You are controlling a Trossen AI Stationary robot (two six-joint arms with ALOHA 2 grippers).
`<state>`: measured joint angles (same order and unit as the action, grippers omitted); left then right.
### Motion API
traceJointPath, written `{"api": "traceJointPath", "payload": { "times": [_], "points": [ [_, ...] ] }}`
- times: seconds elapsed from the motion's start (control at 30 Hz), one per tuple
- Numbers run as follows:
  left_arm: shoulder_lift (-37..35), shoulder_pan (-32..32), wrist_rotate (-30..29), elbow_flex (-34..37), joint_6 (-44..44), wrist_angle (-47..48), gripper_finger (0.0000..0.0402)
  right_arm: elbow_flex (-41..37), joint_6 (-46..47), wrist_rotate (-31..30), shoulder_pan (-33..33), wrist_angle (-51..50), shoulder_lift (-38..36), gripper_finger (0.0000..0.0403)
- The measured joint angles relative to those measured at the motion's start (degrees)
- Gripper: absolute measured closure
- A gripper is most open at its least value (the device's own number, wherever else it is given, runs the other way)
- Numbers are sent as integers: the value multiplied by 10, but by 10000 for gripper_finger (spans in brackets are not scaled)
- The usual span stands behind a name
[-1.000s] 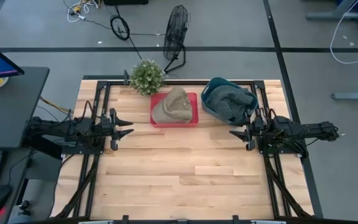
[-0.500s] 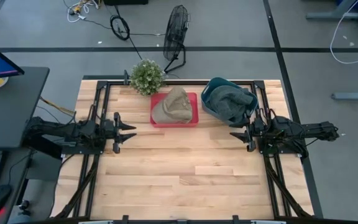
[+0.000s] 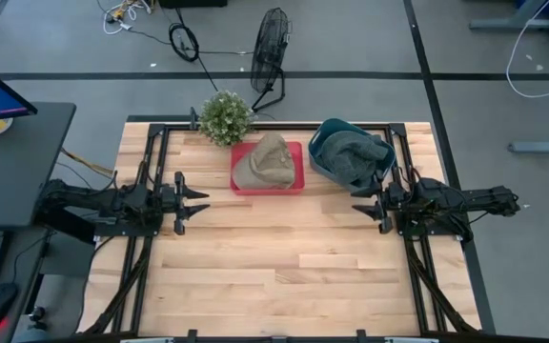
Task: Pick & Place hat
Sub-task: Return to Home position
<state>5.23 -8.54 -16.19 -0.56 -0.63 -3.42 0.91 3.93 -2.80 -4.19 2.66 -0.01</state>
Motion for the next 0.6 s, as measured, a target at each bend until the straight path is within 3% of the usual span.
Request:
{"api": "traceJointPath", "payload": {
  "times": [0.6],
  "points": [
    [0,0,-1,1,-3,-3,264,0,-16,54,0,-2,0,230]
  ]
}}
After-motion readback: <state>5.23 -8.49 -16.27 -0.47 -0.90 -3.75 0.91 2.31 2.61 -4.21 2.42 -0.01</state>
